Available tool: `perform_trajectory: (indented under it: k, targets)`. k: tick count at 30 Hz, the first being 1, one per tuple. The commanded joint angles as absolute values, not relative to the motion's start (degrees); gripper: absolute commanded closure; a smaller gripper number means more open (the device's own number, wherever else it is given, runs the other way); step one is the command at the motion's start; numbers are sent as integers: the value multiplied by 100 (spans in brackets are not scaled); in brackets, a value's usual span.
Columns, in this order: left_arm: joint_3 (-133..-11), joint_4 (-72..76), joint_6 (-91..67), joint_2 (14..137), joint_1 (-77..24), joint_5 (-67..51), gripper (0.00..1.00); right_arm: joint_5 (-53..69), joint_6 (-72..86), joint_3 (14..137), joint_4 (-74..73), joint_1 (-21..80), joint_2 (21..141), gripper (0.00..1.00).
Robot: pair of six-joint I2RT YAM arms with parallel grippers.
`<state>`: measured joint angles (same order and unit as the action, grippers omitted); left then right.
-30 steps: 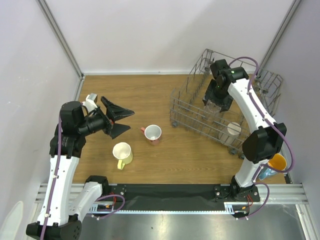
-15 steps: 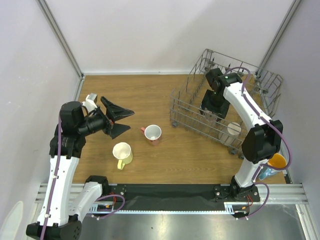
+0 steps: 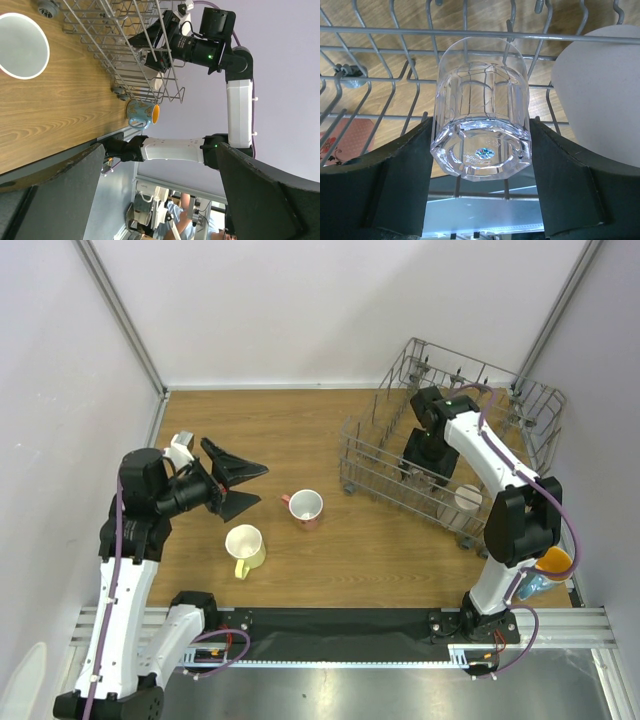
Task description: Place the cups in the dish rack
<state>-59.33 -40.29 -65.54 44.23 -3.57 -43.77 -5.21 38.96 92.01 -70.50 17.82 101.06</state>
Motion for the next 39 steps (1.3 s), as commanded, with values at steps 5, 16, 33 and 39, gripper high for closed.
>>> perform_trajectory:
  k: [5, 16, 33, 39]
  targets:
    - [-5880, -3858, -6697, 4350, -308, -4474, 1, -554, 3937, 8904, -6724, 1775, 10099, 100]
    - [-5871, -3832, -6776, 4359, -308, -4430, 1, -554, 3920, 8771, -6583, 1767, 10143, 88]
    - [-5862, -3929, -6759, 4359, -308, -4386, 1, -562, 3815, 8701, -6513, 1758, 9976, 38]
    - [-5898, -4043, -6706, 4403, -308, -4368, 1, -571, 3762, 8973, -6706, 1758, 9914, 9]
